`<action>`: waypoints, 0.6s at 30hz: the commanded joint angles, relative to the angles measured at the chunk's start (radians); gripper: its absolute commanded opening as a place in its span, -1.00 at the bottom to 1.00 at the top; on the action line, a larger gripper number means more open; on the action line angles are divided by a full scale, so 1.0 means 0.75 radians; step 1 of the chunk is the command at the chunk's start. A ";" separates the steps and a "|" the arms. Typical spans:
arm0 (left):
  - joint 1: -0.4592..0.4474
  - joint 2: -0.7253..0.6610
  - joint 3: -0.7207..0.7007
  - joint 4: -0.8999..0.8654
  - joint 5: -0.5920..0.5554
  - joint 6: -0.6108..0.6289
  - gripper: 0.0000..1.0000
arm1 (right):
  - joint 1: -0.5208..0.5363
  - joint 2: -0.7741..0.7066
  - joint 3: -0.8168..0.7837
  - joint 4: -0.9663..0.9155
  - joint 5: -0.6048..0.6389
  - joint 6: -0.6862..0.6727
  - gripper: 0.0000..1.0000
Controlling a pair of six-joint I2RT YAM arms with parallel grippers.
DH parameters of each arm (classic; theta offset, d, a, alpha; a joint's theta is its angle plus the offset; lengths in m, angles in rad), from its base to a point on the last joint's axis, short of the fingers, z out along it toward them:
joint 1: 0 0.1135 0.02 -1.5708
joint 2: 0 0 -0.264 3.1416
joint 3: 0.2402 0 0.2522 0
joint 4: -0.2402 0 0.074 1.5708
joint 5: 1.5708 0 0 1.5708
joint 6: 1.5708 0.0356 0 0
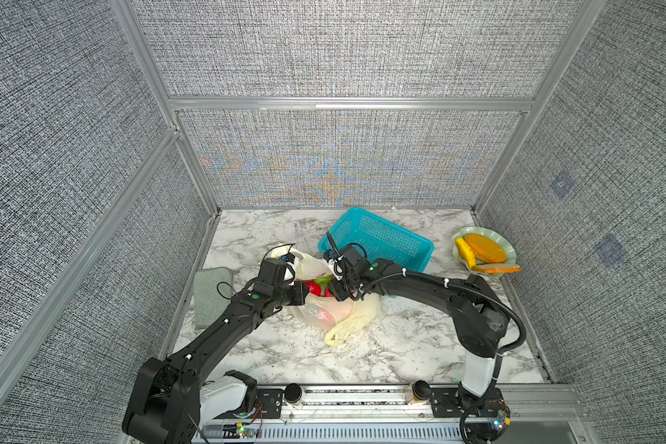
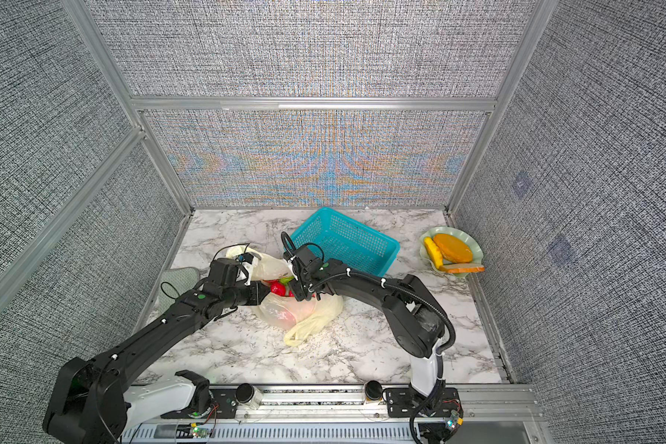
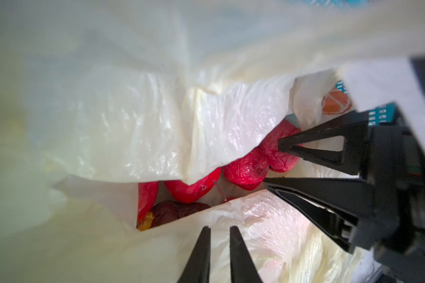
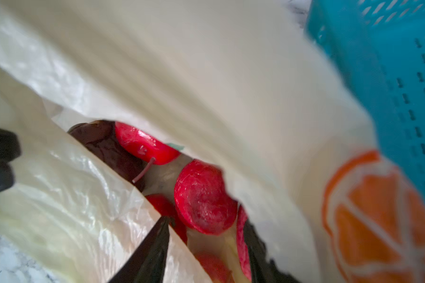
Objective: Untie the knot of a plastic bag & take out the apple
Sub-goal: Pick up the apple from the plastic bag.
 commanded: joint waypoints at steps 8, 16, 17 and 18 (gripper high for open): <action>0.000 0.002 -0.001 0.024 0.006 0.010 -0.61 | 0.001 0.133 0.109 -0.086 0.018 0.028 0.18; -0.001 0.002 -0.004 0.020 -0.007 0.016 -0.60 | 0.004 0.179 0.127 -0.126 -0.003 0.036 0.10; -0.001 -0.001 -0.002 0.019 -0.008 0.017 -0.61 | 0.005 0.162 0.118 -0.120 -0.001 0.038 0.04; -0.001 0.000 -0.003 0.018 -0.012 0.019 -0.60 | 0.005 0.135 0.102 -0.103 0.003 0.037 -0.02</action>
